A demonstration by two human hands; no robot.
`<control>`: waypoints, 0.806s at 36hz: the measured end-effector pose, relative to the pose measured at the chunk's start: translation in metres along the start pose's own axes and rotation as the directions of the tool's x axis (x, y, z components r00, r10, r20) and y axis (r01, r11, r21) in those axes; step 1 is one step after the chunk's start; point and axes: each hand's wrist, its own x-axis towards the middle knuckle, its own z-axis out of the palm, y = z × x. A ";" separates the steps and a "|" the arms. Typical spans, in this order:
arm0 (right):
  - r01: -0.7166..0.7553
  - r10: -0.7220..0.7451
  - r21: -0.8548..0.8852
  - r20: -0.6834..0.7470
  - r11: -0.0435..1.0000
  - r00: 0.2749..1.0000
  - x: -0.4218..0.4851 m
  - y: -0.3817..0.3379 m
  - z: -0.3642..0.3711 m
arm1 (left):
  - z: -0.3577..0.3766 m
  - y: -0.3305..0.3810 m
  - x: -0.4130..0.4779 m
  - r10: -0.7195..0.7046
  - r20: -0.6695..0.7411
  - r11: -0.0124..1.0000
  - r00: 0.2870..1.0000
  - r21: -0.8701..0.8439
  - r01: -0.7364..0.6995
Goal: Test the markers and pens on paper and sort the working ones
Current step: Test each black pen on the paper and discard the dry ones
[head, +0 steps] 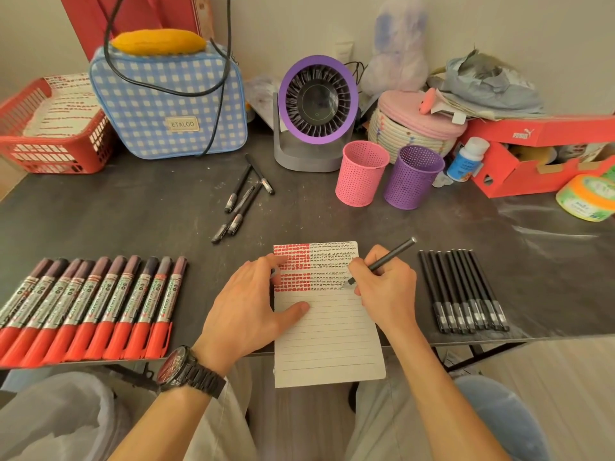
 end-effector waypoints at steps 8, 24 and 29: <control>-0.022 0.047 0.206 -0.119 0.978 0.992 0.002 -0.004 -0.008 | -0.002 0.001 0.000 -0.010 0.014 1.000 1.000 0.002 0.010; -0.147 0.053 0.496 0.199 0.856 0.979 -0.024 -0.012 0.003 | -0.012 0.010 -0.013 0.062 -0.145 0.993 0.988 -0.095 -0.076; -0.110 0.016 0.513 0.184 0.851 0.983 -0.022 -0.010 -0.002 | -0.007 0.007 -0.010 0.054 -0.112 0.992 0.992 -0.105 -0.066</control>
